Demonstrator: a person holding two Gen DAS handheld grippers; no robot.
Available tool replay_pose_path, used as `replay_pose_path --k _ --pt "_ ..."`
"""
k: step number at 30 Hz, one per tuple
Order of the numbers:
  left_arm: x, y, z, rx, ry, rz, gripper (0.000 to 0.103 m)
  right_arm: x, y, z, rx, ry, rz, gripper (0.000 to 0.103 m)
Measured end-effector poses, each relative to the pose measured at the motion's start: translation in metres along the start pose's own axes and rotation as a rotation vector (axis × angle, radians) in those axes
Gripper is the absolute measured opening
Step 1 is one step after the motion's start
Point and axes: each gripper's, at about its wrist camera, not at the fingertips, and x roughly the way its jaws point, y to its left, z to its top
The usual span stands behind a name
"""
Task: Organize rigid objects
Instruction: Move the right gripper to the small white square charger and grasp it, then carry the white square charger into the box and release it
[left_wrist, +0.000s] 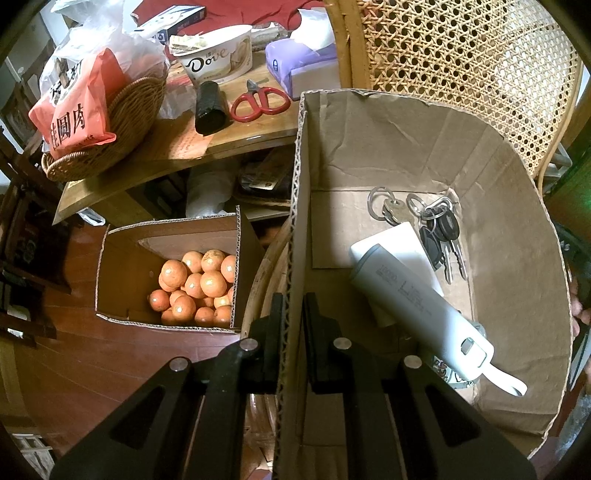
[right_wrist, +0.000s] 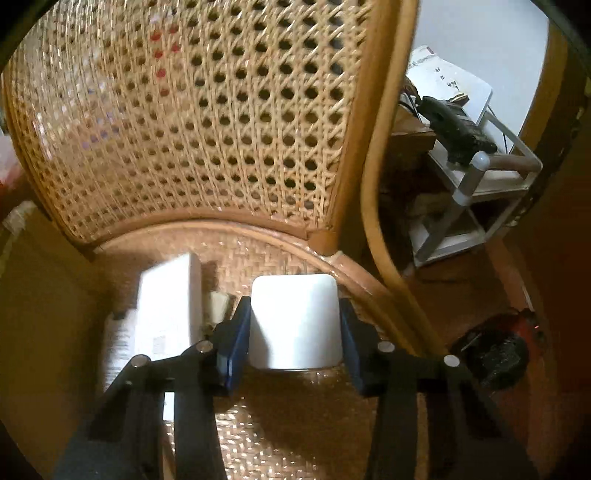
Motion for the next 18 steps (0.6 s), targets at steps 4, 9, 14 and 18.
replay_pose_path --k 4,9,14,18 --pt "0.000 -0.002 0.000 0.003 0.001 0.004 0.010 -0.024 -0.001 0.006 0.045 -0.058 0.060 0.048" --pt "0.001 -0.002 0.000 -0.001 0.001 0.003 0.010 -0.055 0.019 0.010 0.024 -0.138 0.133 0.048" --pt "0.000 -0.002 0.000 -0.006 0.000 0.004 0.010 -0.087 0.055 0.007 -0.030 -0.199 0.212 0.048" --pt "0.000 -0.003 0.000 -0.006 0.000 0.004 0.010 -0.101 0.079 0.005 -0.058 -0.222 0.287 0.048"
